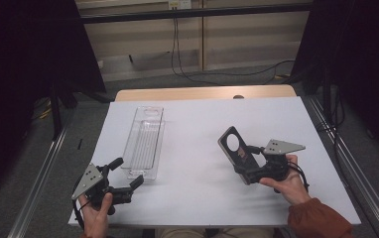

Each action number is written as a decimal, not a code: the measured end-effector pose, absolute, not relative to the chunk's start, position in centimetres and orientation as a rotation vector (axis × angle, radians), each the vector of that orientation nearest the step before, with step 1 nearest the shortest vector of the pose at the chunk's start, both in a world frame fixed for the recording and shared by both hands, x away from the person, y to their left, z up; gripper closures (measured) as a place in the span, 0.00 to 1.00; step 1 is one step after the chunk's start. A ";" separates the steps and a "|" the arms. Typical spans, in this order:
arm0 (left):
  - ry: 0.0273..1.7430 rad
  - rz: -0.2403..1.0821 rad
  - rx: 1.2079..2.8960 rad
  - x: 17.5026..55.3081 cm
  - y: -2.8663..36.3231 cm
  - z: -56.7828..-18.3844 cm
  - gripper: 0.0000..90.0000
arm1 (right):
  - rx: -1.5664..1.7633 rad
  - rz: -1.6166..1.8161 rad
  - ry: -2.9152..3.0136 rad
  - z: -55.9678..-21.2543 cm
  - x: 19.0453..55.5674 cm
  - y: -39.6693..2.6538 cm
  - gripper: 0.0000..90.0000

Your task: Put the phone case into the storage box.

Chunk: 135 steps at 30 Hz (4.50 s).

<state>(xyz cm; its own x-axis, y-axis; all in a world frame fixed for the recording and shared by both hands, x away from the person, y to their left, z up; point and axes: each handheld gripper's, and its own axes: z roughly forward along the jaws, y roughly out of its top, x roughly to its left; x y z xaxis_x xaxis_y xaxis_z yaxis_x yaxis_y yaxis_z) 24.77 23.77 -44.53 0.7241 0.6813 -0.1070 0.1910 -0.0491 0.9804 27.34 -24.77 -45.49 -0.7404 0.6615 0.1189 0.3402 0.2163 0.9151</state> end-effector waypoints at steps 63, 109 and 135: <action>0.227 0.063 1.688 30.0 9.6 -41.7 0.01 | 0.670 1.746 2.327 -44.1 26.2 -22.7 0.14; 0.132 -0.111 1.622 31.4 5.9 -43.1 0.00 | 0.586 1.842 2.440 -44.1 26.2 -21.6 0.14; 0.077 -0.180 1.706 31.3 5.3 -43.2 0.00 | 0.555 1.839 2.499 -44.4 26.1 -20.9 0.14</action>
<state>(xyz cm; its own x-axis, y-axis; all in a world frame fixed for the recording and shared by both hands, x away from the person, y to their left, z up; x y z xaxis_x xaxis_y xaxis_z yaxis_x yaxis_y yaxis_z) 31.29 5.26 -43.21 0.9851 -0.0529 -0.1636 0.1546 -0.1434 0.9775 26.08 -20.94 -44.41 -0.9378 0.2732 0.2141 0.2856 0.2571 0.9232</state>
